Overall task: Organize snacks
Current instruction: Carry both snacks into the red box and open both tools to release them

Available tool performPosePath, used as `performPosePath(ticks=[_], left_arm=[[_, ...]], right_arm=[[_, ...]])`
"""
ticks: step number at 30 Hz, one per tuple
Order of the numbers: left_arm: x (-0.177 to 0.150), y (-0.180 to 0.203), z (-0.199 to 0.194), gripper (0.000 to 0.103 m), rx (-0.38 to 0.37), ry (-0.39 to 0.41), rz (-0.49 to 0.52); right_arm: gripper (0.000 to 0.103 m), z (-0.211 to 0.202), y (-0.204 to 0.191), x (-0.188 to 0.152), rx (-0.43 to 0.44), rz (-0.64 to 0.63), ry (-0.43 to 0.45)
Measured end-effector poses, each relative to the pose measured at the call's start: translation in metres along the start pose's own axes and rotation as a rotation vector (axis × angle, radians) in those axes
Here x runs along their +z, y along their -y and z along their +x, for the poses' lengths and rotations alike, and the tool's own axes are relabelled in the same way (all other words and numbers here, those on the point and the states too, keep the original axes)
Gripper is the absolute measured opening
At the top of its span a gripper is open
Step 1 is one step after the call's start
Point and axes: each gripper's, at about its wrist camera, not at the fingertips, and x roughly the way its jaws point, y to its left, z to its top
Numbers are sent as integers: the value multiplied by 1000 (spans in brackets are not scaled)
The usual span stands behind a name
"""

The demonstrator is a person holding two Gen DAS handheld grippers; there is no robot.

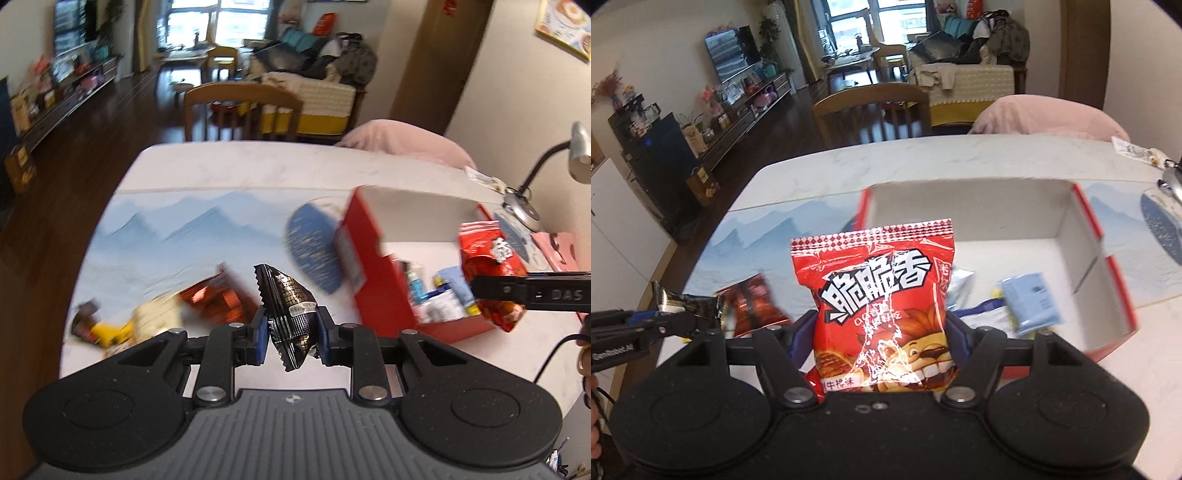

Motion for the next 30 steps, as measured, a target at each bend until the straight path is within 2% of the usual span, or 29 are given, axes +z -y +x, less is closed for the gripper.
performPosePath(ticks=[7,14,19,24,30], left_arm=[[30,70,32,25,-16,-7,107],[53,119,60,25,-42,-25,147],[66,142,82,26,-53,-52,165],[74,161,117,26,-38,-115,202],[74,171,155,26,-10,-190,201]], right_arm=[[69,8,53,11,-27,6,6],[69,17,95,21,-45,11,-12],[69,29,110,27,-56,-23,-39],[69,49,115,31,-48,-71,-99],[69,78,113,27,-64,-125,-157]])
